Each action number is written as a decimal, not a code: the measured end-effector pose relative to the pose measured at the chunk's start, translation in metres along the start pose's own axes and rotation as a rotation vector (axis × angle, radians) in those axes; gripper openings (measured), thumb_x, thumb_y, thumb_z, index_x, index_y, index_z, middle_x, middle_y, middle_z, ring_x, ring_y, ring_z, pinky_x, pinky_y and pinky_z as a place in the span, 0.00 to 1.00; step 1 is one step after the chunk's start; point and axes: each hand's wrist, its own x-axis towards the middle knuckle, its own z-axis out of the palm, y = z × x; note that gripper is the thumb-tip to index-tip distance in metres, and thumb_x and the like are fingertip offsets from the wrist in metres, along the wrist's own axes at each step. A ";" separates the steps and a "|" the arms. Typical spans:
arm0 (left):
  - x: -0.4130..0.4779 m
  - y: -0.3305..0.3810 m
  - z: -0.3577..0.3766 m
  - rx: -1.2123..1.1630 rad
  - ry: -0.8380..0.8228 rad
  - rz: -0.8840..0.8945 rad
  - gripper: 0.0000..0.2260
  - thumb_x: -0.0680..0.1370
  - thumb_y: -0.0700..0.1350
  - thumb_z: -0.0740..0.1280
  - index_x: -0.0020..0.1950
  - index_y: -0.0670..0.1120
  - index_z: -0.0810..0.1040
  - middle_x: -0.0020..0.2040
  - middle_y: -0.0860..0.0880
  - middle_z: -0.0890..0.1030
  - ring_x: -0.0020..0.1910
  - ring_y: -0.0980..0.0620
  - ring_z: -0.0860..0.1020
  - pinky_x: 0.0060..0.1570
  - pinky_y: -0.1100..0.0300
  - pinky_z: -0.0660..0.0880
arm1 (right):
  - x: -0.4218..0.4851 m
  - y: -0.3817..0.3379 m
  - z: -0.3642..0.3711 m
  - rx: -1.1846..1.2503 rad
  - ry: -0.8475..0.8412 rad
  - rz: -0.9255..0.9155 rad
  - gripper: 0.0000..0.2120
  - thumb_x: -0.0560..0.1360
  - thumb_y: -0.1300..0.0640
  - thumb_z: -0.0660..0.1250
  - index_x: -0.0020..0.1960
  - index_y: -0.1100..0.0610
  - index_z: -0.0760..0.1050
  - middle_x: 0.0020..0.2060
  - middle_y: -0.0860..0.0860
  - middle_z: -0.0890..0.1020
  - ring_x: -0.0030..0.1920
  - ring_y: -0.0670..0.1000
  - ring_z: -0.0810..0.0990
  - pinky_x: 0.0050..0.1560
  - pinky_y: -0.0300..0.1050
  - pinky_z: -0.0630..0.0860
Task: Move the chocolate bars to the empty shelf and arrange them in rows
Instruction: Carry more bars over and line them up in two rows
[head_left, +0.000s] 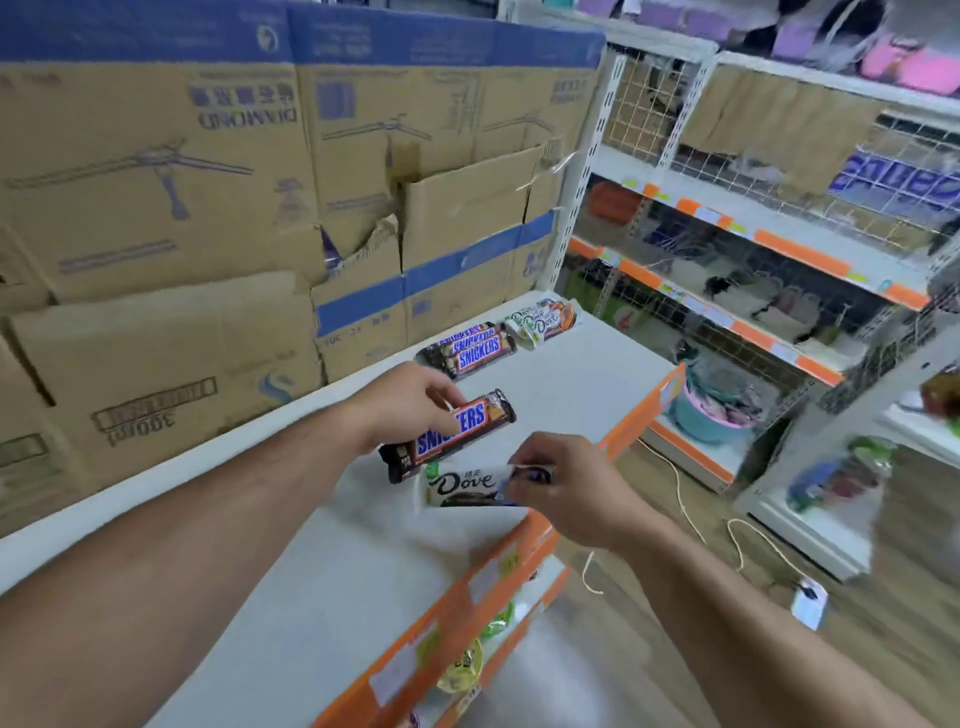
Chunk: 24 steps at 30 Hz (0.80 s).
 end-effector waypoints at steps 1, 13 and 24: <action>0.011 0.003 0.000 0.027 0.001 0.004 0.09 0.68 0.44 0.76 0.45 0.56 0.84 0.40 0.56 0.84 0.38 0.55 0.82 0.36 0.62 0.75 | 0.008 0.004 -0.004 -0.002 -0.018 0.000 0.08 0.69 0.53 0.75 0.39 0.46 0.75 0.35 0.44 0.80 0.36 0.40 0.76 0.37 0.38 0.71; 0.115 0.021 0.022 0.323 0.250 0.043 0.09 0.69 0.45 0.73 0.41 0.60 0.79 0.39 0.59 0.80 0.38 0.60 0.77 0.36 0.63 0.73 | 0.129 0.085 -0.046 -0.016 -0.116 -0.148 0.10 0.69 0.54 0.75 0.41 0.44 0.75 0.34 0.38 0.78 0.38 0.33 0.75 0.38 0.27 0.68; 0.150 0.037 0.065 0.658 0.517 -0.170 0.10 0.76 0.45 0.65 0.55 0.54 0.80 0.53 0.53 0.80 0.54 0.51 0.72 0.53 0.52 0.72 | 0.219 0.148 -0.106 -0.002 -0.384 -0.431 0.12 0.70 0.57 0.73 0.38 0.44 0.73 0.33 0.41 0.79 0.35 0.38 0.75 0.36 0.31 0.68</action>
